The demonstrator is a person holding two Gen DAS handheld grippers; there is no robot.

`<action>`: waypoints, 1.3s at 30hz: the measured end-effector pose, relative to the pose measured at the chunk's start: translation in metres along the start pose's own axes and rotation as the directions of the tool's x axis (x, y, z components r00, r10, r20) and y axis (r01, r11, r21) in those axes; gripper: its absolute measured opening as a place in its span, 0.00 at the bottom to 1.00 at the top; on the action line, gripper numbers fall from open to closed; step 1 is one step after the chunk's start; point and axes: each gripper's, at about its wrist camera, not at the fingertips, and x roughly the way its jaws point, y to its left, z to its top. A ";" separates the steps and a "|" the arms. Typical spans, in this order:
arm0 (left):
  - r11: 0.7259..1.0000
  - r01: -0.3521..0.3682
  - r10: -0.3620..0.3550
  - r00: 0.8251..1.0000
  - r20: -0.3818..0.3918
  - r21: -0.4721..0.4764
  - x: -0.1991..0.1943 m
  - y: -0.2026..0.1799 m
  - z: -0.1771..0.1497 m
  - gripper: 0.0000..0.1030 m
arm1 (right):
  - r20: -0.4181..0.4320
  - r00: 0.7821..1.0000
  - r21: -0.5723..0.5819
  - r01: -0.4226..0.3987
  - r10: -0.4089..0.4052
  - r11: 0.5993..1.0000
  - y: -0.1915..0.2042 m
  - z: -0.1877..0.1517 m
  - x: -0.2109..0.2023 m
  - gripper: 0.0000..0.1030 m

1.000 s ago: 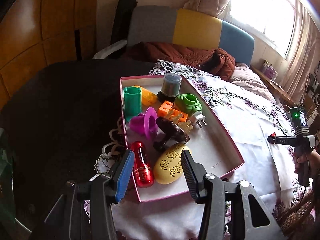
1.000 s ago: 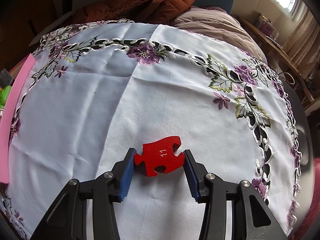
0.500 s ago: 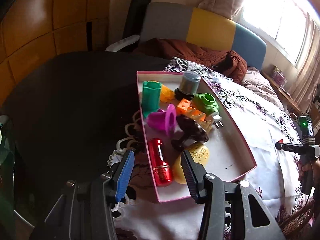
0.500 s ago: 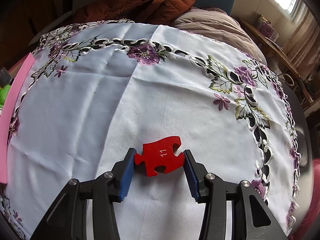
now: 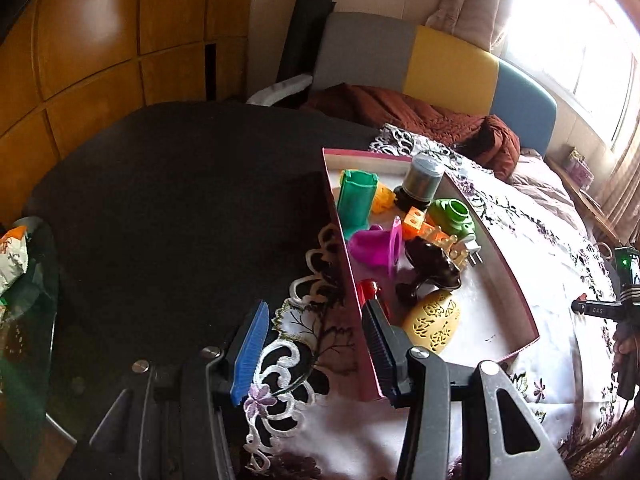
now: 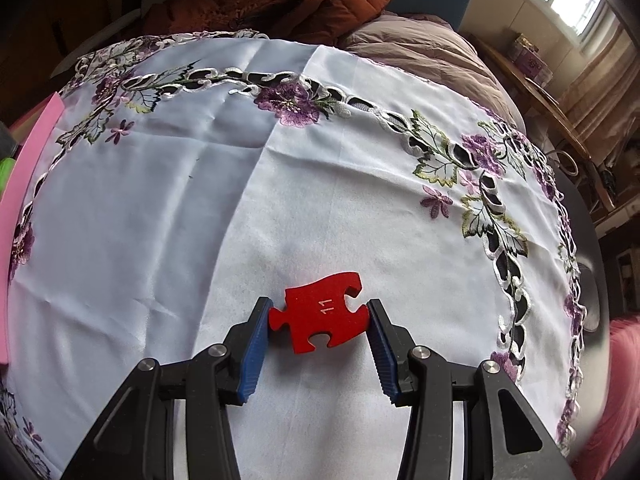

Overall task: Organize rigid objects
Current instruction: 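Carry the red puzzle piece into the tray and open the right tool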

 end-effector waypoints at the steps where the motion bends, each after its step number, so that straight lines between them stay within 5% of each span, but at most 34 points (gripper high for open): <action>1: 1.000 -0.003 0.003 1.000 0.003 0.000 0.000 0.000 0.000 0.48 | -0.002 1.000 0.000 0.002 -0.002 1.000 0.002 0.000 -0.001 0.46; 22: 1.000 0.005 -0.006 1.000 -0.009 -0.014 0.001 0.004 -0.004 0.48 | 0.140 0.963 -0.206 -0.201 0.232 0.958 0.127 -0.013 -0.081 0.46; 39: 0.998 -0.004 0.002 1.000 -0.026 -0.055 0.007 0.019 -0.008 0.48 | 0.218 0.863 -0.336 -0.372 0.455 0.865 0.208 -0.034 -0.146 0.46</action>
